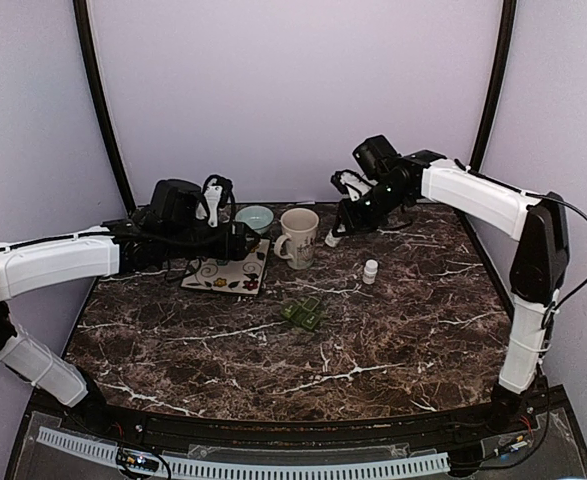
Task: Sort the pills into containers
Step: Pass from the right arm to the left
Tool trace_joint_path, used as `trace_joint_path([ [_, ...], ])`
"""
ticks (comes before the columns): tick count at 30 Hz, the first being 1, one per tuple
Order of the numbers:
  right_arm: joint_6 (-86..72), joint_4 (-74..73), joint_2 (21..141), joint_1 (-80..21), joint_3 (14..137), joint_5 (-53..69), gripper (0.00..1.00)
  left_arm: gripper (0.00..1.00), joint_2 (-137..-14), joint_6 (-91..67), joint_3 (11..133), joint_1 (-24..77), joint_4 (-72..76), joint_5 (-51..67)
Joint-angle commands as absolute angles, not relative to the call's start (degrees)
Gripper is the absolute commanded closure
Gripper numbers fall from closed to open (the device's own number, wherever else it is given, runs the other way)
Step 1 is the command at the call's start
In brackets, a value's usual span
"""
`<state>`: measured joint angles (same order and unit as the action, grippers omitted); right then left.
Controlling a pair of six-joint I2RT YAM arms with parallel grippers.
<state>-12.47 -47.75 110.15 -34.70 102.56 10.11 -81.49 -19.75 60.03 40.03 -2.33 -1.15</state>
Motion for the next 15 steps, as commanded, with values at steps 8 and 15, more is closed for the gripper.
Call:
trace_joint_path([
  [8,-19.38,-35.45,102.71,-34.22,99.58,35.46,1.00,0.01,-80.11,-20.33,59.76,39.40,7.20,17.42],
  [15,-22.98,-29.52,101.28,-34.27,97.59,45.80,1.00,0.01,-80.18,-22.92,59.01,38.21,12.41,23.52],
])
